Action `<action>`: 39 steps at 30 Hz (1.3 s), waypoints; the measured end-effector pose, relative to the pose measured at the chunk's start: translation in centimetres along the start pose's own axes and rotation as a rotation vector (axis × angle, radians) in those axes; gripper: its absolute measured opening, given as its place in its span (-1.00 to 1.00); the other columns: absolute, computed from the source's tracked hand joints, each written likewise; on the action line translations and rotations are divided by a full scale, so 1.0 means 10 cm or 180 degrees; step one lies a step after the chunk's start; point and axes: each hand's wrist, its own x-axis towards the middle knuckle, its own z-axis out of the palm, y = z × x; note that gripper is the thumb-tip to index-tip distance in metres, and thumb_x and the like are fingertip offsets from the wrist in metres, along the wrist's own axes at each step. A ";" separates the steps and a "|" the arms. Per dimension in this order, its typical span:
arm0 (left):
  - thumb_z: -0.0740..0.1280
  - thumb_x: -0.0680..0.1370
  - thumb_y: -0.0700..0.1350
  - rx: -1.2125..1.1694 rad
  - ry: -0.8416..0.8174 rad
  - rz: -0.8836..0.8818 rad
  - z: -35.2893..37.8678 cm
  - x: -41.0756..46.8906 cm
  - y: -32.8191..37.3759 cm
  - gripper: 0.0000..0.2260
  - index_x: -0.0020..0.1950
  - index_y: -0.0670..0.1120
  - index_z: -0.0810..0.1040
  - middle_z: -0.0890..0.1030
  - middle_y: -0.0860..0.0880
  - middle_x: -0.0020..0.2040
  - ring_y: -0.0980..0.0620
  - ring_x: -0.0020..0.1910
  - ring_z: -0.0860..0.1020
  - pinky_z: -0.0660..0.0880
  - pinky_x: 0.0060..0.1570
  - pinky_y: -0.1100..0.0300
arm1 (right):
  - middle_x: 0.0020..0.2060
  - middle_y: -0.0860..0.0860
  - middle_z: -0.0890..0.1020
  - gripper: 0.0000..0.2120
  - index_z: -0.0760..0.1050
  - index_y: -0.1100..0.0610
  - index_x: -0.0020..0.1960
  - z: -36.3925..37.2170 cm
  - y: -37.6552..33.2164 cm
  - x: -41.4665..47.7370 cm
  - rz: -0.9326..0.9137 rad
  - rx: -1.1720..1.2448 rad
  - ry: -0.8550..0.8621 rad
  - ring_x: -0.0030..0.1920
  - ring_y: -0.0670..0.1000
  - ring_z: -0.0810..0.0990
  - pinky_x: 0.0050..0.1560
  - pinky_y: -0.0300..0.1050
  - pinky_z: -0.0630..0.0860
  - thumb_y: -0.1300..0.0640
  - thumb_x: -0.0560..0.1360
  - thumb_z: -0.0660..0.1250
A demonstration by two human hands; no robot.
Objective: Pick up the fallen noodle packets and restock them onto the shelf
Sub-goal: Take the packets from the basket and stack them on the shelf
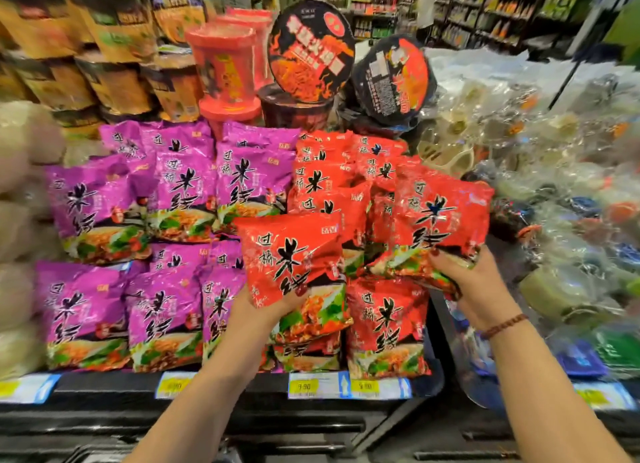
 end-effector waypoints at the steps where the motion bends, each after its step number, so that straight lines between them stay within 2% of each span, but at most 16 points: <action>1: 0.62 0.25 -0.07 0.0018 -0.0013 -0.0003 0.05 0.05 0.02 -0.42 0.23 -0.05 0.52 0.70 -0.02 0.04 -0.02 0.06 0.66 0.50 0.19 -0.04 | -0.12 0.03 0.71 -0.45 0.41 0.25 0.27 0.00 0.05 0.11 0.0051 -0.0070 -0.0068 -0.15 0.01 0.70 -0.18 -0.10 0.64 0.25 0.33 0.50; 4: 0.55 0.26 -0.09 0.0070 0.0124 -0.0036 0.16 0.26 0.04 -0.48 0.18 -0.06 0.52 0.71 -0.05 0.00 -0.06 0.02 0.67 0.52 0.18 -0.06 | -0.11 0.06 0.69 -0.59 0.38 0.21 0.26 0.08 0.08 0.34 0.0324 -0.0150 -0.0269 -0.19 -0.05 0.69 -0.24 -0.19 0.60 0.41 0.45 0.35; 7: 0.53 0.36 -0.19 0.0161 0.0155 0.0016 0.22 0.42 0.06 -0.60 0.13 -0.01 0.52 0.71 0.02 -0.05 0.00 -0.02 0.67 0.55 0.05 0.09 | 0.00 0.09 0.65 -0.57 0.37 0.16 0.28 0.14 0.08 0.58 0.0391 -0.0248 -0.0317 -0.15 -0.05 0.69 -0.19 -0.17 0.62 0.36 0.46 0.37; 9: 0.52 0.38 -0.21 0.0170 0.0161 0.0002 0.23 0.50 0.07 -0.62 0.13 0.01 0.52 0.71 0.04 -0.07 0.04 -0.05 0.67 0.55 0.02 0.12 | -0.02 0.07 0.66 -0.58 0.39 0.16 0.27 0.15 0.08 0.71 0.0373 -0.0260 -0.0269 -0.16 -0.05 0.69 -0.20 -0.16 0.62 0.35 0.46 0.38; 12: 0.55 0.28 -0.10 0.0215 0.0183 -0.0088 0.24 0.57 0.08 -0.54 0.14 0.00 0.51 0.71 0.01 -0.03 -0.03 0.01 0.66 0.51 0.20 -0.07 | 0.02 0.09 0.66 -0.51 0.41 0.15 0.27 0.16 0.09 0.85 0.0332 -0.0235 -0.0166 -0.07 0.01 0.69 -0.10 -0.06 0.63 0.23 0.39 0.48; 14: 0.56 0.27 -0.09 0.0239 0.0224 -0.0113 0.25 0.61 0.07 -0.53 0.13 0.02 0.51 0.70 -0.02 0.01 -0.06 0.06 0.64 0.48 0.25 -0.13 | 0.11 0.10 0.64 -0.39 0.41 0.12 0.30 0.18 0.10 0.90 0.0265 -0.0376 -0.0112 0.06 0.07 0.66 0.06 0.05 0.60 0.11 0.33 0.56; 15: 0.56 0.30 -0.10 0.0244 0.0245 -0.0110 0.25 0.62 0.07 -0.55 0.12 0.03 0.50 0.69 -0.03 0.02 -0.08 0.07 0.64 0.47 0.25 -0.15 | 0.11 0.09 0.64 -0.43 0.42 0.11 0.29 0.20 0.12 0.91 0.0198 -0.0457 -0.0095 0.07 0.07 0.65 0.09 0.05 0.60 0.13 0.35 0.55; 17: 0.57 0.25 -0.06 0.0273 0.0260 -0.0136 0.25 0.64 0.06 -0.50 0.13 0.04 0.50 0.69 -0.04 0.03 -0.10 0.07 0.64 0.47 0.25 -0.17 | 0.04 0.01 0.64 -0.52 0.40 0.09 0.27 0.21 0.17 0.88 0.0134 -0.0529 -0.0055 -0.01 -0.05 0.67 0.08 -0.02 0.61 0.24 0.42 0.48; 21: 0.57 0.22 -0.03 0.0309 0.0141 -0.0194 0.23 0.65 0.06 -0.44 0.16 0.03 0.48 0.70 -0.05 0.04 -0.10 0.05 0.66 0.49 0.22 -0.17 | 0.01 -0.13 0.59 -0.52 0.33 0.00 0.25 0.16 0.25 0.74 0.0138 -0.0575 -0.0153 -0.14 -0.28 0.63 -0.17 -0.33 0.58 0.27 0.44 0.44; 23: 0.56 0.29 -0.08 0.0318 0.0083 -0.0185 0.21 0.65 0.07 -0.50 0.17 0.01 0.48 0.70 -0.05 0.04 -0.09 0.04 0.66 0.49 0.22 -0.17 | 0.05 -0.09 0.61 -0.55 0.38 -0.06 0.19 0.12 0.22 0.69 0.0233 -0.0578 -0.0286 -0.06 -0.20 0.65 -0.12 -0.27 0.60 0.20 0.41 0.47; 26: 0.53 0.37 -0.14 0.0320 0.0070 -0.0162 0.21 0.65 0.06 -0.57 0.17 0.00 0.48 0.70 -0.04 0.04 -0.07 0.04 0.66 0.50 0.22 -0.15 | 0.09 0.01 0.65 -0.50 0.44 0.00 0.17 0.07 0.10 0.63 0.0201 -0.0476 -0.0441 0.00 -0.06 0.67 -0.02 -0.11 0.62 0.11 0.28 0.52; 29: 0.51 0.40 -0.18 0.0288 0.0086 -0.0127 0.21 0.62 0.08 -0.62 0.15 0.01 0.49 0.69 -0.04 0.04 -0.05 0.04 0.66 0.50 0.22 -0.12 | 0.13 0.04 0.62 -0.52 0.42 0.00 0.22 0.00 0.06 0.56 0.0088 -0.0568 -0.0532 0.05 -0.03 0.65 0.08 -0.04 0.60 0.21 0.36 0.47; 32: 0.53 0.30 -0.09 0.0245 0.0074 -0.0125 0.19 0.60 0.07 -0.50 0.20 -0.01 0.48 0.68 -0.05 0.07 -0.06 0.08 0.64 0.48 0.25 -0.13 | 0.19 -0.15 0.51 -0.37 0.24 -0.12 0.32 0.02 0.06 0.46 -0.0185 -0.1299 -0.0555 0.16 -0.20 0.53 0.16 -0.25 0.48 0.18 0.40 0.49; 34: 0.54 0.30 -0.07 0.0251 0.0047 -0.0137 0.18 0.60 0.05 -0.48 0.22 -0.01 0.48 0.68 -0.04 0.09 -0.06 0.09 0.64 0.47 0.26 -0.14 | 0.21 -0.22 0.42 -0.23 0.09 -0.09 0.43 0.08 0.09 0.42 -0.0299 -0.1670 -0.0522 0.17 -0.27 0.45 0.20 -0.36 0.37 0.16 0.42 0.49; 37: 0.55 0.27 -0.02 0.0321 0.0045 -0.0117 0.18 0.61 0.05 -0.42 0.25 -0.02 0.48 0.68 -0.04 0.09 -0.08 0.11 0.63 0.45 0.28 -0.16 | 0.35 -0.08 0.31 -0.01 -0.09 0.06 0.56 0.17 0.18 0.43 -0.0477 -0.2094 -0.0377 0.34 -0.15 0.29 0.40 -0.17 0.23 0.10 0.39 0.52; 39: 0.55 0.26 -0.01 0.0342 0.0027 -0.0097 0.18 0.61 0.06 -0.41 0.25 -0.03 0.47 0.68 -0.04 0.09 -0.08 0.11 0.63 0.44 0.28 -0.16 | 0.40 0.02 0.23 0.08 -0.16 0.08 0.57 0.23 0.22 0.42 -0.0468 -0.2226 -0.0149 0.31 -0.18 0.20 0.44 -0.14 0.14 0.05 0.35 0.55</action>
